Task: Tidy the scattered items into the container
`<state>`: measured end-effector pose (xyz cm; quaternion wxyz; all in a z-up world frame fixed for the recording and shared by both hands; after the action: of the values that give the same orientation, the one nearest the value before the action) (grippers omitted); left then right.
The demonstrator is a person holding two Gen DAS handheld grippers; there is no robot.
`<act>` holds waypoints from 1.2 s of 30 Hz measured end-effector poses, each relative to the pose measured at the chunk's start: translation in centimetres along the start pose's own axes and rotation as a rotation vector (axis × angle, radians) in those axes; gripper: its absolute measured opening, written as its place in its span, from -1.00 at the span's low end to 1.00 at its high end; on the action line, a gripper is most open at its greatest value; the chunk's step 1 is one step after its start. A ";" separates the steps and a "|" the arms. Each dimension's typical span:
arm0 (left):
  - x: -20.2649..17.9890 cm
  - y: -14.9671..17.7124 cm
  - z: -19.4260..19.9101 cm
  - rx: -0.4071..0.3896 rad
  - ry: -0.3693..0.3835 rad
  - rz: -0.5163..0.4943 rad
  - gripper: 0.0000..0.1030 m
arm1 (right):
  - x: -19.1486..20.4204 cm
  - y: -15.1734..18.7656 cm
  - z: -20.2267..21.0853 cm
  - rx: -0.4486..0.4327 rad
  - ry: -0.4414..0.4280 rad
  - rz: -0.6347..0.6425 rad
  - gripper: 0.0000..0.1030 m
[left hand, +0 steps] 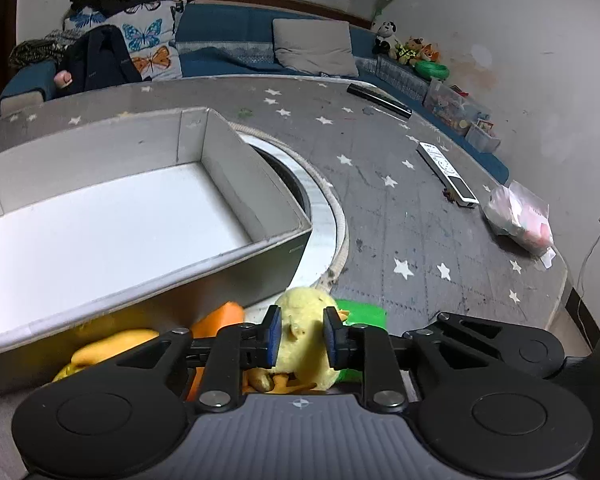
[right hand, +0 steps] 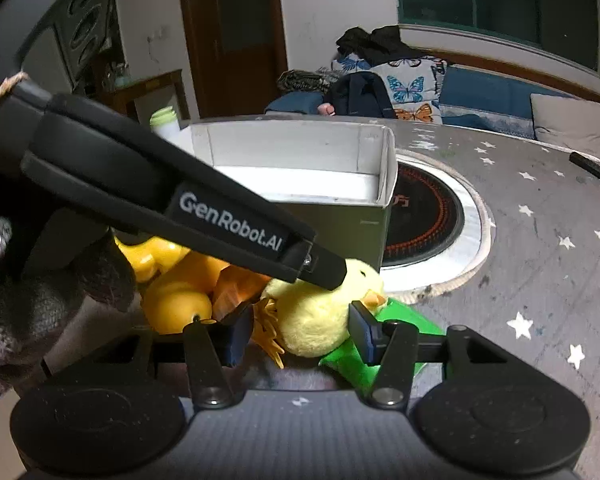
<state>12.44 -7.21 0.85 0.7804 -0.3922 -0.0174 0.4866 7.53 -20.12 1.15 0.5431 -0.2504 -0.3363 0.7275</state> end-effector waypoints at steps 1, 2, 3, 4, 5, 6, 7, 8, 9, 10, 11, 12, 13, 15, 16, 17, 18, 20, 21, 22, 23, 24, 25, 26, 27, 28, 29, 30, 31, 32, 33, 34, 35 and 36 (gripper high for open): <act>0.0 0.1 0.1 0.000 0.007 -0.004 -0.48 | 0.0 0.0 0.0 0.002 -0.002 -0.005 0.05; 0.1 0.1 0.1 0.002 0.010 -0.009 -0.43 | -0.1 0.1 0.1 0.005 -0.004 -0.010 0.07; 0.2 0.2 0.0 0.005 0.012 -0.009 -0.36 | -0.1 0.1 0.1 0.007 -0.006 -0.015 0.09; 0.2 0.2 0.0 0.008 0.014 -0.009 -0.34 | -0.2 0.2 0.0 0.011 -0.010 -0.019 0.13; 0.3 0.3 -0.1 0.011 0.016 -0.009 -0.32 | -0.3 0.2 -0.1 0.014 -0.014 -0.024 0.13; 0.4 0.4 -0.1 0.011 0.021 -0.007 -0.31 | -0.4 0.2 -0.2 0.017 -0.017 -0.028 0.15; 0.4 0.4 -0.2 0.011 0.024 -0.007 -0.30 | -0.4 0.3 -0.2 0.018 -0.020 -0.027 0.19; 0.5 0.4 -0.2 0.012 0.027 -0.007 -0.28 | -0.3 0.4 -0.3 0.019 -0.022 -0.026 0.19; 0.4 0.4 -0.3 0.014 0.025 -0.013 -0.24 | -0.3 0.4 -0.4 0.018 -0.020 -0.023 0.19; 0.2 0.4 -0.4 0.016 0.022 -0.022 -0.23 | -0.2 0.4 -0.6 0.017 -0.018 -0.020 0.21; 0.1 0.5 -0.5 0.019 0.018 -0.031 -0.21 | -0.1 0.4 -0.6 0.016 -0.016 -0.014 0.22; -0.1 0.5 -0.6 0.021 0.010 -0.043 -0.20 | 0.0 0.4 -0.7 0.014 -0.014 -0.007 0.22; -0.1 0.5 -0.6 0.021 0.006 -0.051 -0.19 | 0.1 0.4 -0.7 0.012 -0.012 -0.001 0.22; -0.2 0.6 -0.8 0.025 -0.002 -0.063 -0.15 | 0.1 0.4 -0.8 0.012 -0.012 0.001 0.22; -0.2 0.6 -1.0 0.028 -0.006 -0.067 -0.14 | 0.1 0.4 -0.8 0.013 -0.013 0.002 0.22; -0.1 0.6 -1.1 0.031 -0.002 -0.064 -0.12 | 0.1 0.4 -0.8 0.013 -0.013 0.002 0.21; 0.1 0.5 -1.2 0.034 0.001 -0.057 -0.11 | 0.2 0.3 -0.8 0.014 -0.014 0.003 0.21; 0.3 0.4 -1.3 0.038 0.008 -0.041 -0.11 | 0.3 0.3 -0.8 0.015 -0.011 0.002 0.17; 0.5 0.4 -1.4 0.040 0.013 -0.033 -0.09 | 0.3 0.3 -0.7 0.016 -0.010 0.003 0.17; 0.6 0.3 -1.3 0.039 0.017 -0.025 -0.10 | 0.3 0.3 -0.7 0.016 -0.010 0.000 0.15; 0.7 0.3 -1.3 0.038 0.021 -0.018 -0.11 | 0.3 0.2 -0.6 0.016 -0.010 -0.003 0.13; 0.8 0.3 -1.2 0.035 0.022 -0.012 -0.13 | 0.3 0.2 -0.6 0.016 -0.010 -0.005 0.12; 0.8 0.4 -1.0 0.030 0.021 -0.010 -0.14 | 0.3 0.2 -0.5 0.015 -0.010 -0.008 0.09; 0.7 0.4 -0.8 0.025 0.019 -0.010 -0.18 | 0.3 0.2 -0.3 0.013 -0.009 -0.006 0.05; 0.6 0.5 -0.6 0.020 0.018 -0.010 -0.21 | 0.3 0.1 -0.2 0.011 -0.008 -0.004 0.04; 0.5 0.5 -0.3 0.014 0.022 -0.010 -0.24 | 0.3 0.1 0.0 0.009 -0.007 -0.002 0.03; 0.4 0.5 -0.1 0.009 0.024 -0.002 -0.26 | 0.4 0.1 0.4 0.003 -0.004 0.007 0.03; 0.4 0.6 0.1 0.005 0.026 0.003 -0.28 | 0.4 0.1 0.7 0.000 -0.005 0.015 0.03; 0.3 0.6 0.4 0.001 0.027 0.007 -0.30 | 0.5 0.1 0.8 -0.003 -0.005 0.020 0.03; 0.3 0.6 0.6 -0.005 0.025 0.009 -0.33 | 0.5 0.0 1.0 -0.008 -0.004 0.022 0.02; 0.2 0.6 0.8 -0.011 0.022 0.012 -0.40 | 0.6 0.0 1.1 -0.013 -0.005 0.025 0.02; 0.0 0.5 1.1 -0.020 0.020 0.013 -0.44 | 0.6 -0.2 1.3 -0.018 -0.004 0.029 0.02; -0.1 0.3 1.4 -0.029 0.021 0.017 -0.46 | 0.7 -0.3 1.5 -0.027 -0.003 0.032 0.02; -0.2 0.2 1.8 -0.040 0.022 0.017 -0.47 | 0.7 -0.4 1.7 -0.035 -0.001 0.035 0.02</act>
<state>11.46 -6.24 2.02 0.7685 -0.4132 -0.0152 0.4883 6.32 -19.74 2.58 0.5255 -0.2653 -0.3449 0.7311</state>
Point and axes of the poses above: each gripper's, at about its wrist camera, not at the fingertips, and z roughly against the way its jaws point, x to its left, y to its underside, the point moved 1 cm from there along -z, roughly the way its jaws point, and after that the axes turned 8 degrees about y, right-handed, at the moved point
